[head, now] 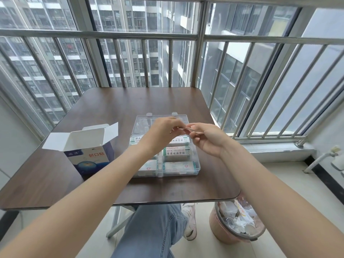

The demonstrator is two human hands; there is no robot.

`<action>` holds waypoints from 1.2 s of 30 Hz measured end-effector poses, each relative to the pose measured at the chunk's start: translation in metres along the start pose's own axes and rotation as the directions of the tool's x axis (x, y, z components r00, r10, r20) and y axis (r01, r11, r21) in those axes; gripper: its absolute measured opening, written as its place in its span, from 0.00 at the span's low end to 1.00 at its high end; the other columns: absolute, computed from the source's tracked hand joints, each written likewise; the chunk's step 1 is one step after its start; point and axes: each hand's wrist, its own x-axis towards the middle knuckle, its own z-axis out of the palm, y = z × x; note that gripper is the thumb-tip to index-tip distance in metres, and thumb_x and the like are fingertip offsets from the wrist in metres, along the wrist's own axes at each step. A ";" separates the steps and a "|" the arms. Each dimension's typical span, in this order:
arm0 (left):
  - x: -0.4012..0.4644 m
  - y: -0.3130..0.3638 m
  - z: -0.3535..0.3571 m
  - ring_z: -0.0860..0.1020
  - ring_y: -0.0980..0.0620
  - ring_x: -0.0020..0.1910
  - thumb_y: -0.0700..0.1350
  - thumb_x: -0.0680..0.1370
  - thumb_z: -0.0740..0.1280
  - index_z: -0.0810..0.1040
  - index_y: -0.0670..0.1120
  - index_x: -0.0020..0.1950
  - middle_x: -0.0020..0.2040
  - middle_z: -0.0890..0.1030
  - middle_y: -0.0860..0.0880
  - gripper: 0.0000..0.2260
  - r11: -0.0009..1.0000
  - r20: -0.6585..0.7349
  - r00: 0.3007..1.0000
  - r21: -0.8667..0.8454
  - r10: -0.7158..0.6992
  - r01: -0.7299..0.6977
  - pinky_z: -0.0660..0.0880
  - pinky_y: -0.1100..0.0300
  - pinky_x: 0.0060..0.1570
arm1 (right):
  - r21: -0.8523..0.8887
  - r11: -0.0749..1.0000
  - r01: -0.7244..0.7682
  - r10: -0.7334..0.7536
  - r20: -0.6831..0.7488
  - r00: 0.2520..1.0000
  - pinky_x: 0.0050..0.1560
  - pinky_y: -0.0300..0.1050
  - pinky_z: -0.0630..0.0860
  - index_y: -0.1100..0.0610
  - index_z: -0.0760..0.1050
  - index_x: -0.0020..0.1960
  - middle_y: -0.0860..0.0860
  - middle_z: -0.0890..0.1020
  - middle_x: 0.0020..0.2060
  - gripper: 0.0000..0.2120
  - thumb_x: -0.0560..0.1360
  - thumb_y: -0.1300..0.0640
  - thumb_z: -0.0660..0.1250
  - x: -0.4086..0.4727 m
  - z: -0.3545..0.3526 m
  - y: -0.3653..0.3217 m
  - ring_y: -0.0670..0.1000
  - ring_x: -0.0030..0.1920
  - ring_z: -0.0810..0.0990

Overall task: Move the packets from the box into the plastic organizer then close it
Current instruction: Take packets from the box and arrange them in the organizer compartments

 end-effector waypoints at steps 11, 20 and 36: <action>0.004 -0.011 -0.006 0.74 0.49 0.40 0.37 0.78 0.63 0.82 0.40 0.54 0.44 0.82 0.42 0.09 0.964 0.050 0.963 -0.006 -0.264 0.265 0.64 0.63 0.37 | -0.667 0.658 0.348 -0.406 0.074 0.911 0.37 0.35 0.74 0.57 0.79 0.45 0.51 0.82 0.37 0.03 0.76 0.59 0.67 0.010 -0.010 0.002 0.47 0.32 0.77; 0.009 -0.023 0.000 0.79 0.50 0.45 0.38 0.78 0.66 0.82 0.41 0.55 0.50 0.83 0.43 0.09 0.924 0.087 0.921 -0.001 -0.381 0.382 0.69 0.65 0.44 | -0.839 0.464 0.285 -0.468 0.040 0.883 0.48 0.40 0.72 0.52 0.82 0.44 0.47 0.82 0.36 0.03 0.72 0.59 0.71 0.032 -0.011 0.011 0.44 0.41 0.79; 0.001 -0.032 0.007 0.73 0.48 0.53 0.41 0.76 0.69 0.83 0.44 0.53 0.45 0.74 0.48 0.08 0.915 0.137 0.913 0.192 -0.384 0.356 0.67 0.61 0.51 | -0.967 0.131 0.217 -0.445 0.139 0.885 0.55 0.46 0.73 0.54 0.82 0.51 0.45 0.78 0.41 0.07 0.75 0.57 0.68 0.033 -0.006 0.023 0.49 0.51 0.77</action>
